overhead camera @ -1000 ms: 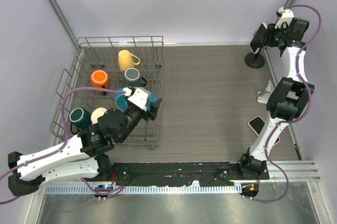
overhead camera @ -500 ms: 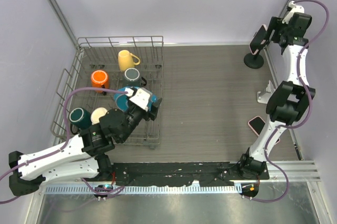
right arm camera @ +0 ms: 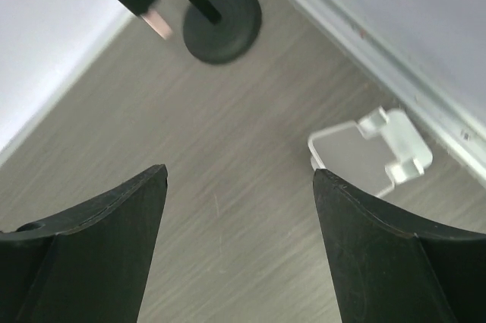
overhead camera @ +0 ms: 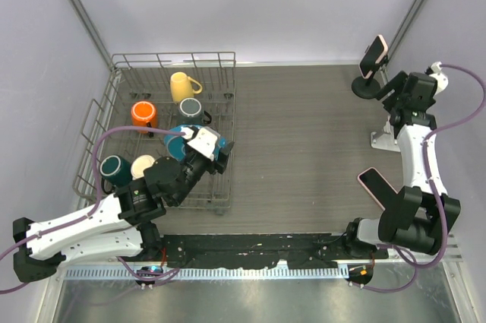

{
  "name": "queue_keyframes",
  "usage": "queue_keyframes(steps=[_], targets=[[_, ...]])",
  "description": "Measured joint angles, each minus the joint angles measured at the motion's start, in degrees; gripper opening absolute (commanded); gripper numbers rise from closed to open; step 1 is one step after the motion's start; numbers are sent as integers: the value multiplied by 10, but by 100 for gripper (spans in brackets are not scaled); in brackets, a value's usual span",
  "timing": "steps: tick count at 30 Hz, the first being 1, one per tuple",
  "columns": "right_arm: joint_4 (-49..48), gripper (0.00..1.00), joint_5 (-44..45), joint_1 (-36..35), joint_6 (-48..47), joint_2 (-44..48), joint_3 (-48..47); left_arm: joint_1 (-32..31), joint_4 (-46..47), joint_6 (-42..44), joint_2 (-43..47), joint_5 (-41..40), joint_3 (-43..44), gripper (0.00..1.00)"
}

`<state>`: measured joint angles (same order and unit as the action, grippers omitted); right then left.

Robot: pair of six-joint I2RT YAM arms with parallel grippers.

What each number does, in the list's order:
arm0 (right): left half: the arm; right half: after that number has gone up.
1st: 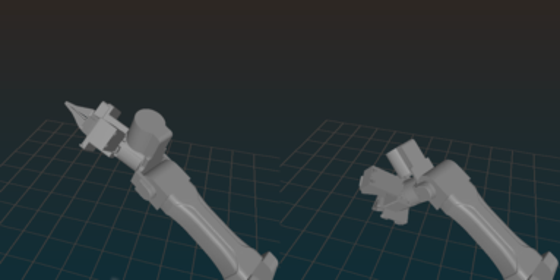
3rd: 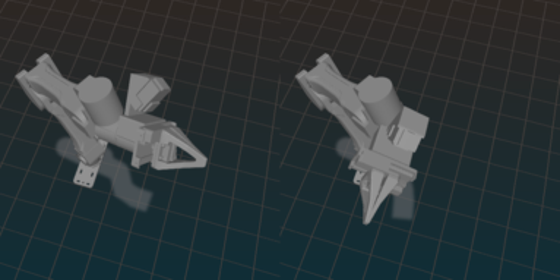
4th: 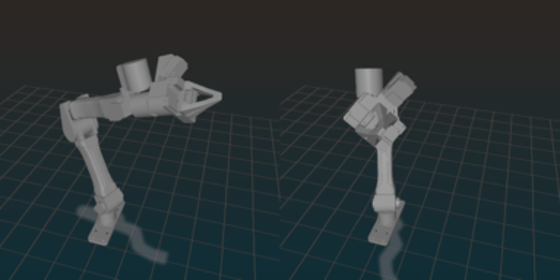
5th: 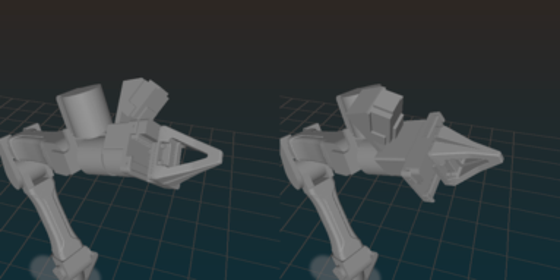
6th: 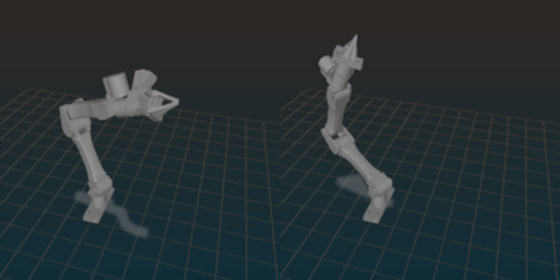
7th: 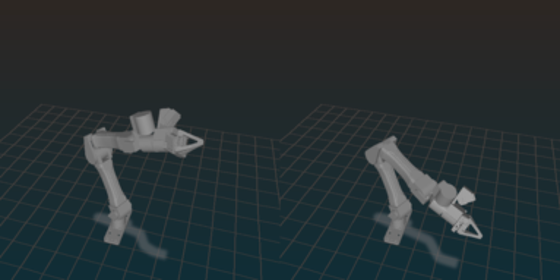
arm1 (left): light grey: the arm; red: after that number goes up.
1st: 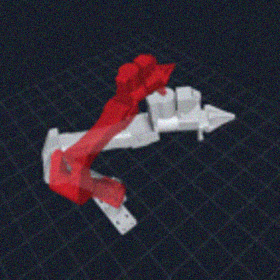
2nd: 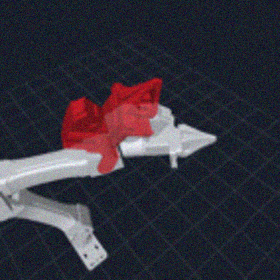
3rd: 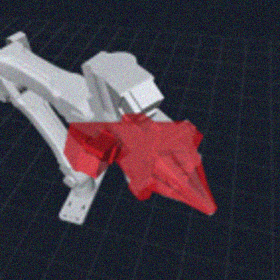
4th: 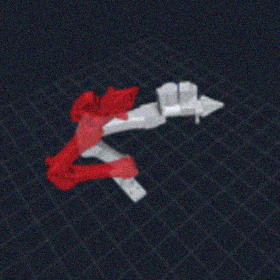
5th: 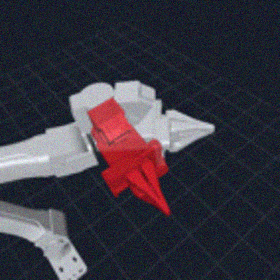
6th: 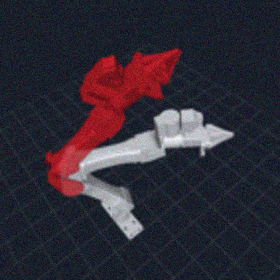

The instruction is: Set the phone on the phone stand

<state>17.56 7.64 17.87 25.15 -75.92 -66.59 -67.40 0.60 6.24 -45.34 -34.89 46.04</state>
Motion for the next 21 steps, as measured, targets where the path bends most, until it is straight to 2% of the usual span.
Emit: queue_keyframes(steps=[4, 10, 16, 21], targets=[[10, 84, 2, 7, 28, -1, 49, 0, 0, 0, 0, 0, 0, 66], [43, 83, 11, 25, 34, -17, 57, 0, 0, 0, 0, 0, 0, 66], [88, 70, 11, 29, -39, -66, 38, 0, 0, -2, 0, 0, 0, 66], [104, 66, 23, 20, -104, -76, 37, 0, 0, -3, 0, 1, 0, 67]])
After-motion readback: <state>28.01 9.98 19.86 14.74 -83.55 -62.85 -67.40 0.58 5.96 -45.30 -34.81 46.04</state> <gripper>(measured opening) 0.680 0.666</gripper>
